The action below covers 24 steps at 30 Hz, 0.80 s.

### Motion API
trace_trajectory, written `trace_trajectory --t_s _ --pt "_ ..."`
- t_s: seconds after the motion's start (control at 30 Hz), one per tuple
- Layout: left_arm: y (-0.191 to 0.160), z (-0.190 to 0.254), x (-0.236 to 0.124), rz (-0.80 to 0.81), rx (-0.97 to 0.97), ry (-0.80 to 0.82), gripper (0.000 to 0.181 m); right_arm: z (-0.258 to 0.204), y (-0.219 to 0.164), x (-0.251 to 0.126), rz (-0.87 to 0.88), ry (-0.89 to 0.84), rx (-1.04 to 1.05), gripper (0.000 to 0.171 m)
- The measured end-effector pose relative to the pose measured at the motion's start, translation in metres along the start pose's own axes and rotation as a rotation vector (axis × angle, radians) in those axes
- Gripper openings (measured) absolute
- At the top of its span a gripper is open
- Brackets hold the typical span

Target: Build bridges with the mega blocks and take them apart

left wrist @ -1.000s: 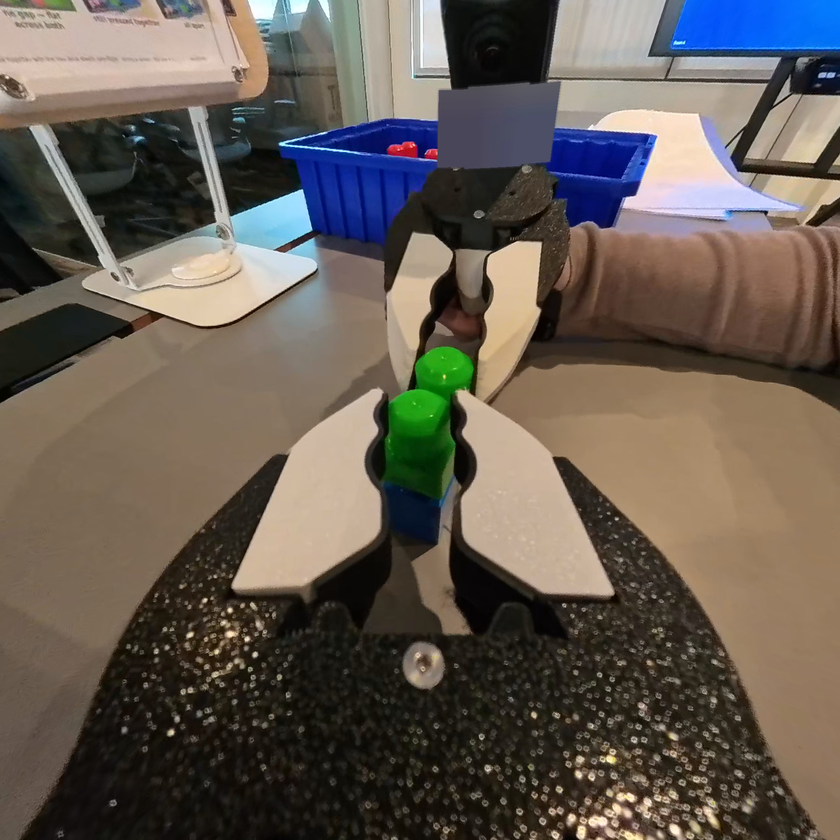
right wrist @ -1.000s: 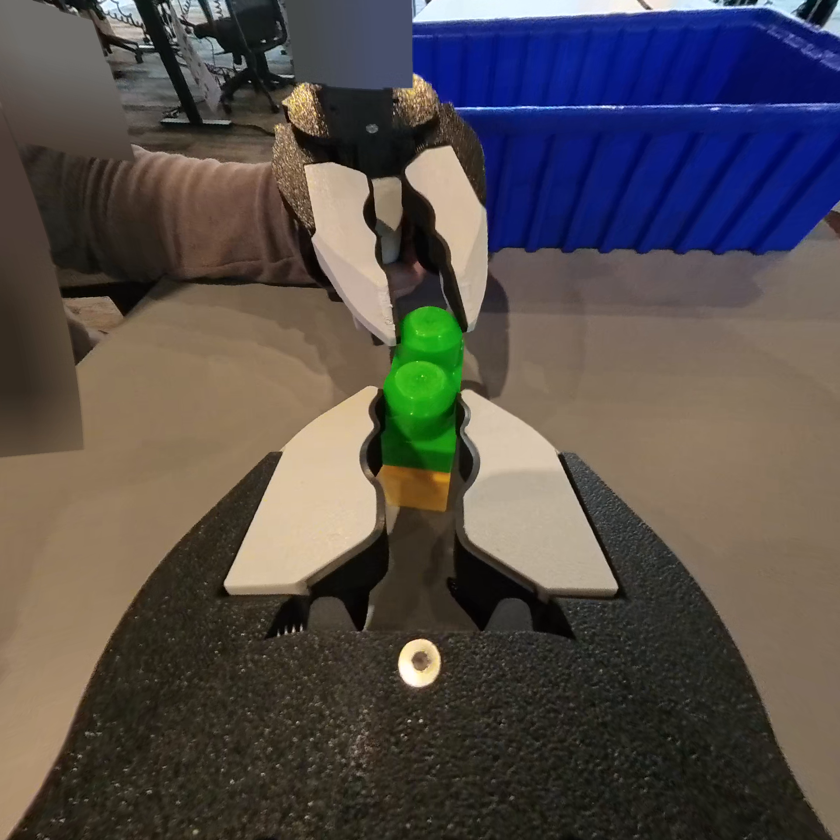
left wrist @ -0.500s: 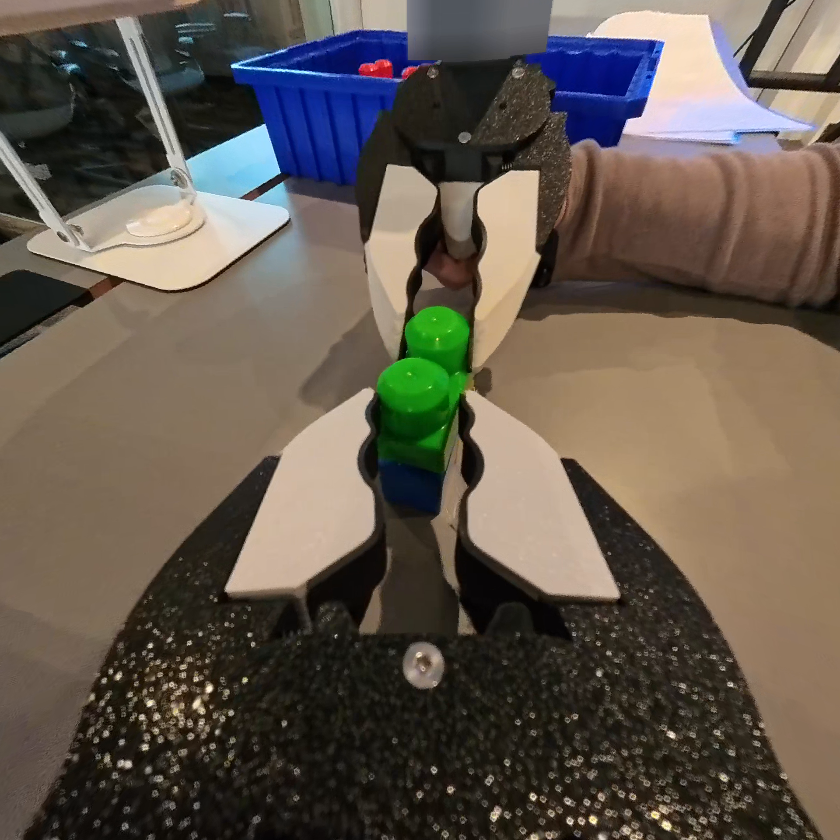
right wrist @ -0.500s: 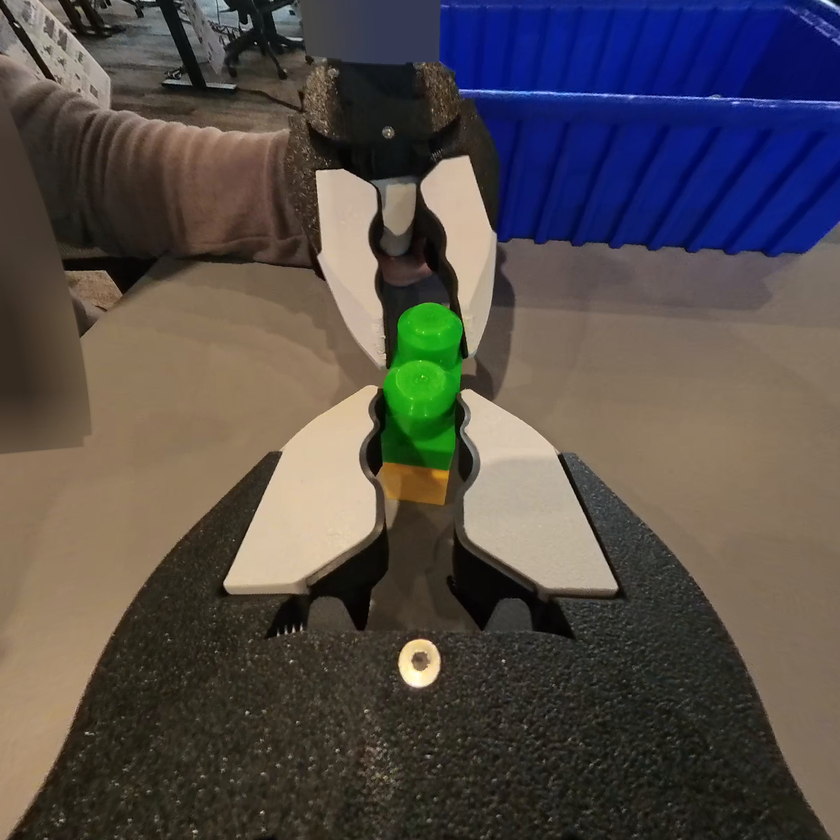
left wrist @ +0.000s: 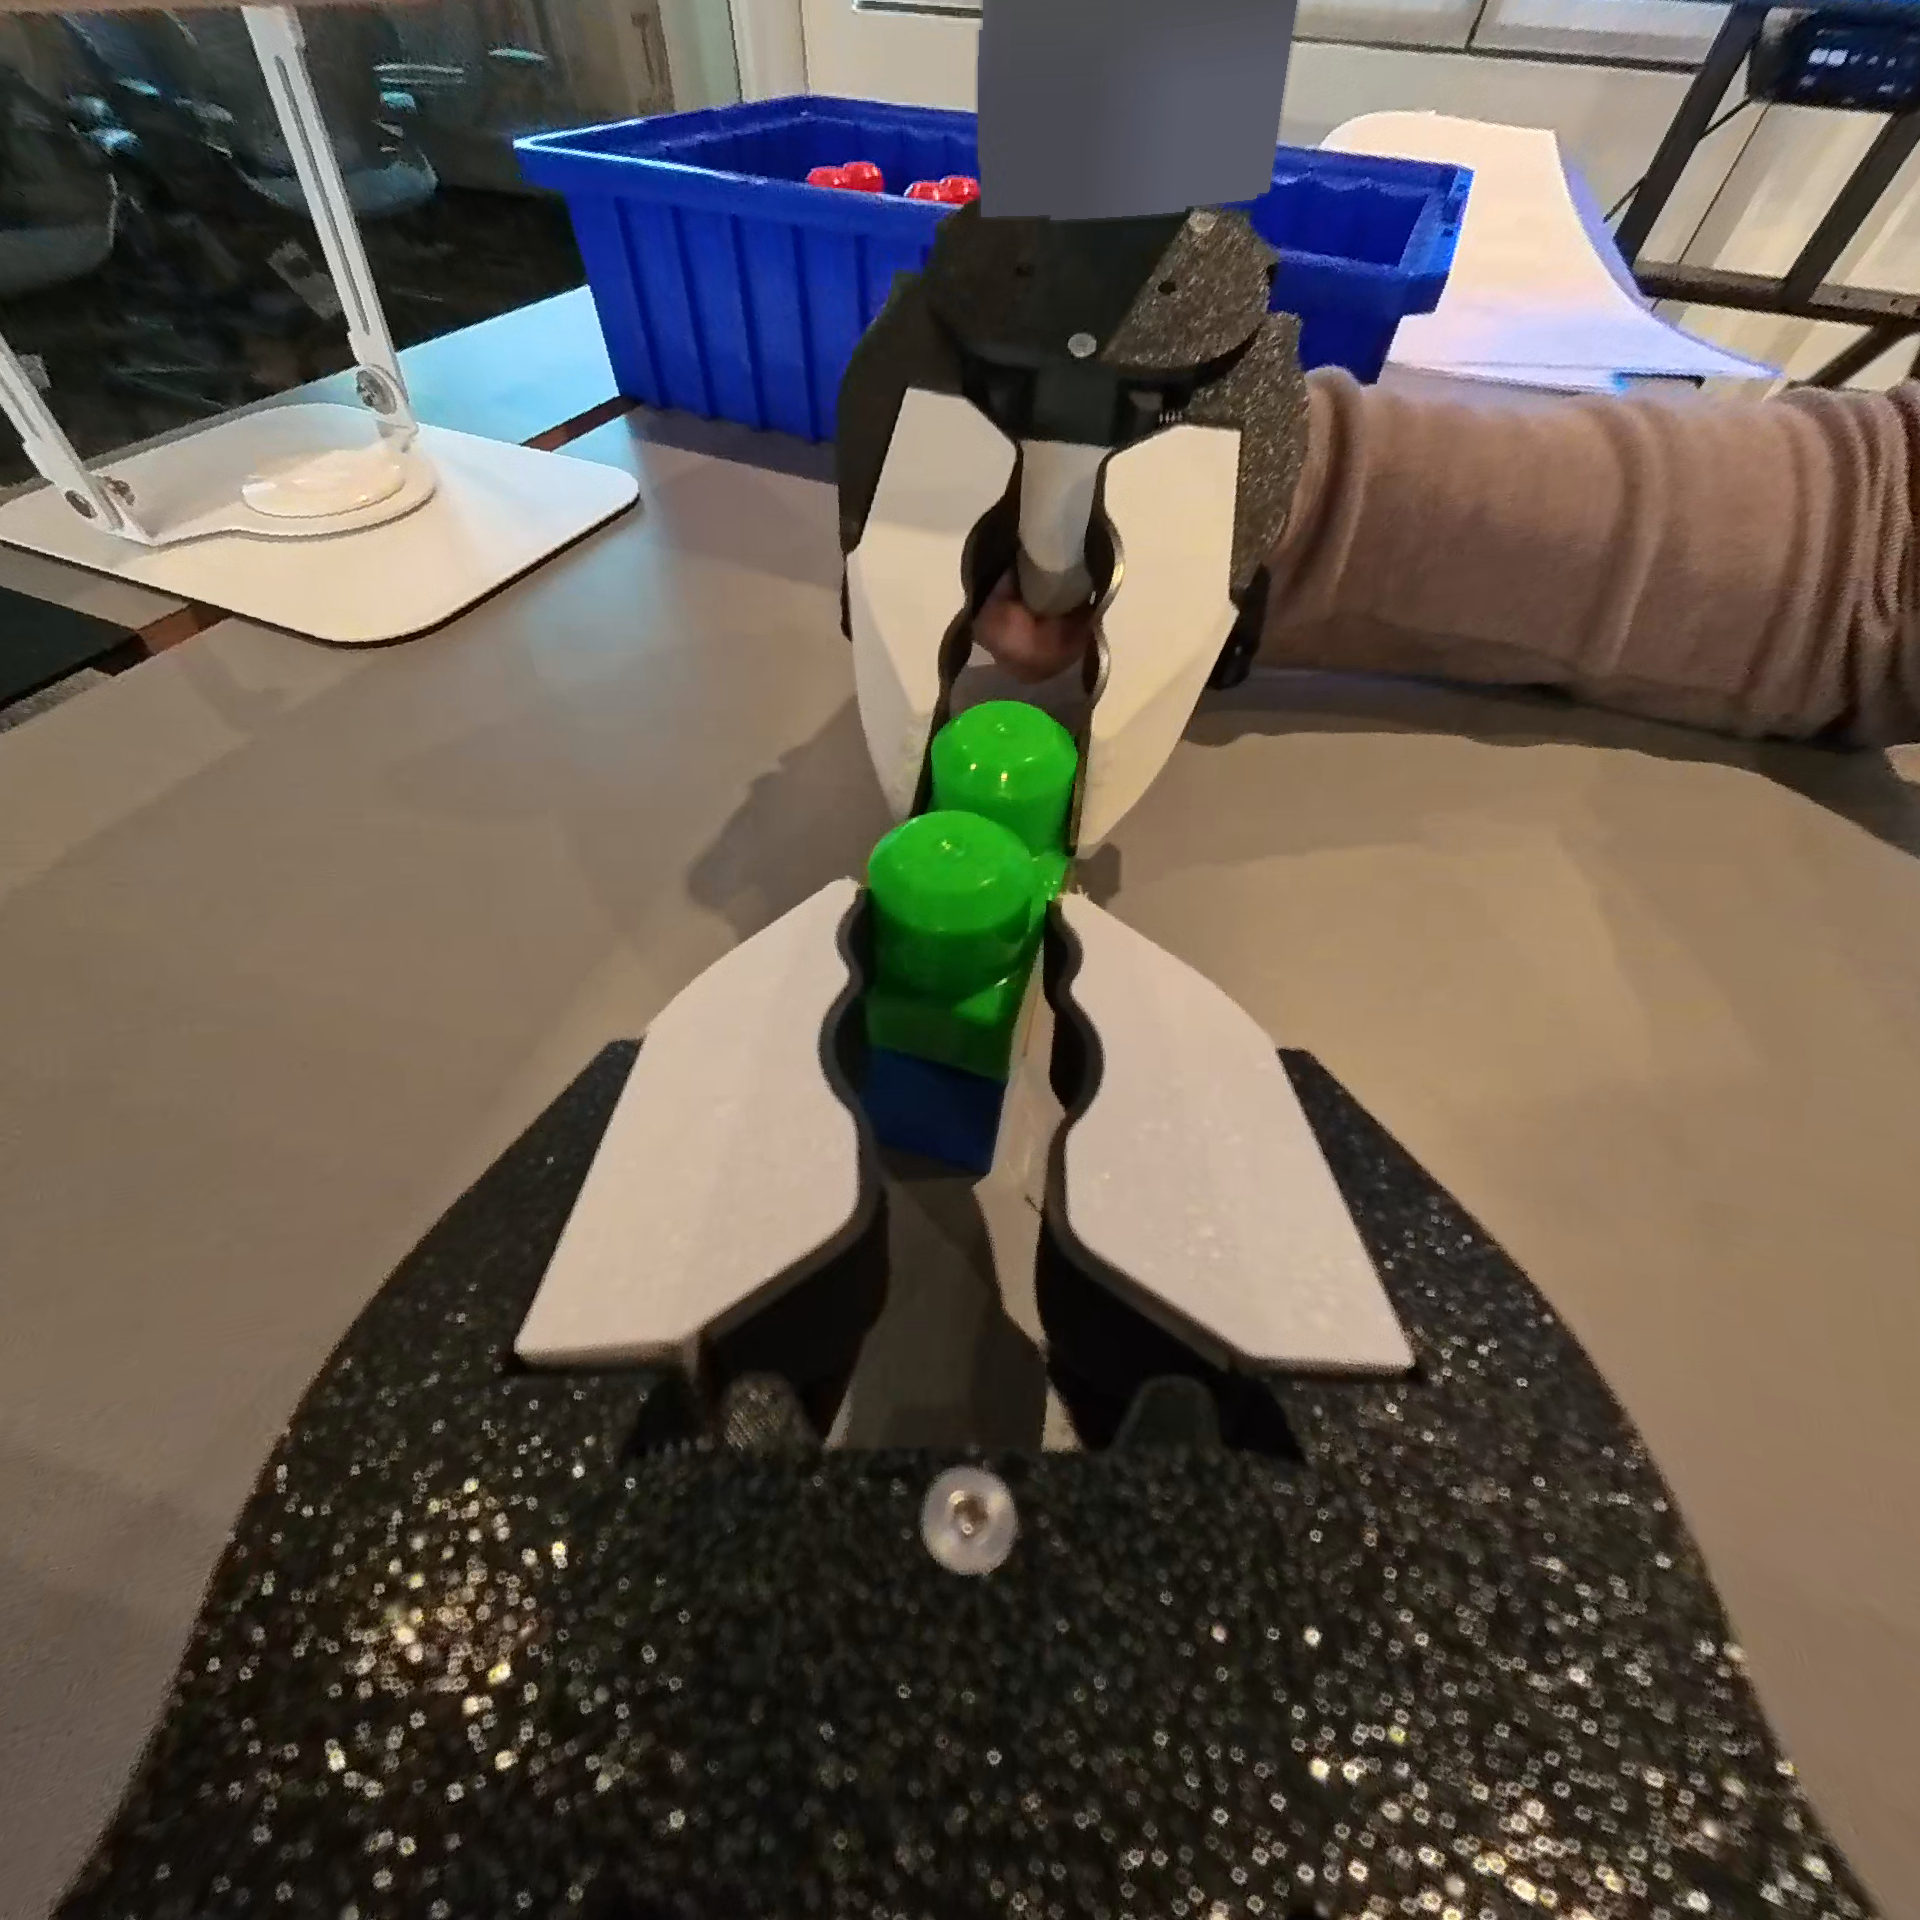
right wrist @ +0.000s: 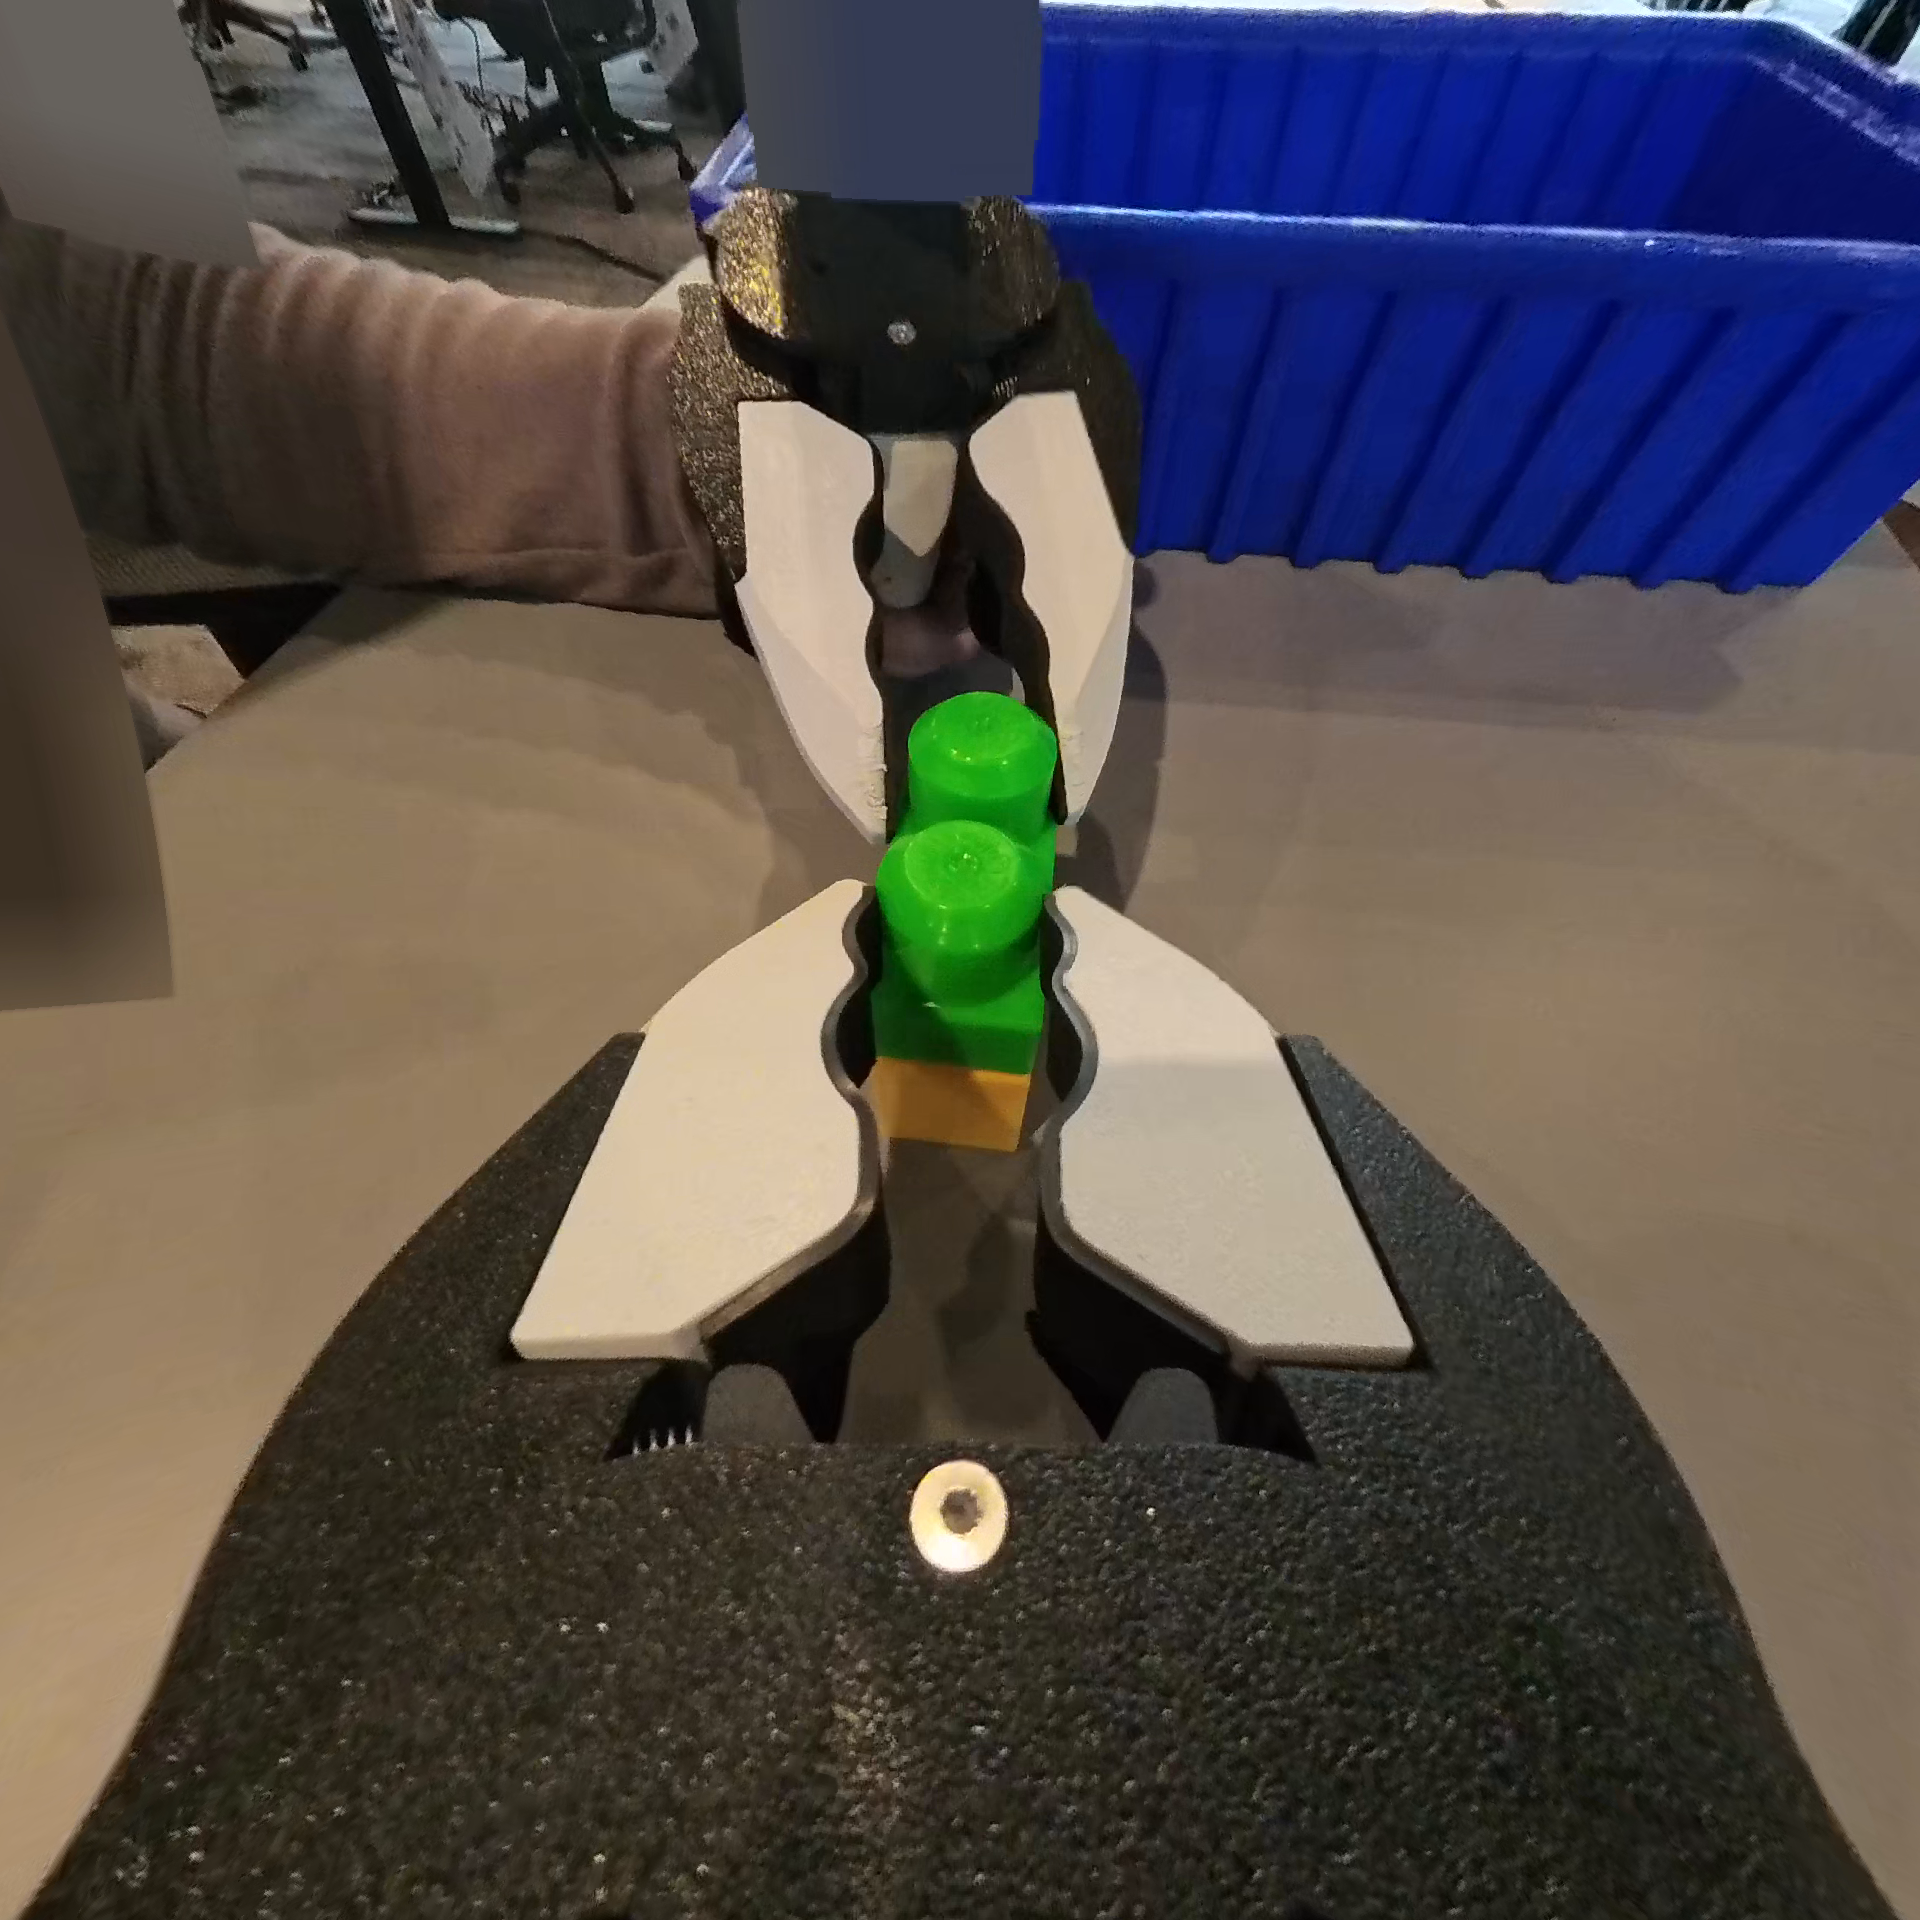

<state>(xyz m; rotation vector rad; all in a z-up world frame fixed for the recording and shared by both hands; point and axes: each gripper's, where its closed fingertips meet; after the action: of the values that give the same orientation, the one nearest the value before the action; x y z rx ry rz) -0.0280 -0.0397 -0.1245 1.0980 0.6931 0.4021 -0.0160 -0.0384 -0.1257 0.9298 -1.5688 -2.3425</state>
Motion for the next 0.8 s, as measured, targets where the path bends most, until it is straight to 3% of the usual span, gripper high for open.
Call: trace_trajectory --t_s 0.3,0.67,0.73,0.8 --pt "-0.002 0.000 0.000 -0.035 0.044 0.022 0.031 -0.001 -0.002 0.000 0.019 -0.019 -0.026 0.029" --pt "0.001 0.002 0.001 0.037 0.053 0.049 0.032 -0.003 0.001 0.000 0.023 0.005 -0.043 0.031" --pt "0.007 0.004 0.000 0.065 0.040 0.050 0.057 -0.004 0.000 0.003 0.025 0.006 -0.019 0.065" --pt "0.017 0.005 -0.005 0.116 0.037 0.069 0.075 -0.002 -0.011 0.006 -0.035 -0.011 -0.008 0.087"
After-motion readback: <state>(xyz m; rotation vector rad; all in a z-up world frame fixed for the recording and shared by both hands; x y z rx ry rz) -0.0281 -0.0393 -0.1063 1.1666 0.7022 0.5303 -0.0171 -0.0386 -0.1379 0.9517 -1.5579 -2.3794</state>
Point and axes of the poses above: each gripper's, where its closed fingertips meet, x out along the fingers, y out of its top, z = x × y across the jaws, and after that the axes turned 15 degrees about -x, right-handed
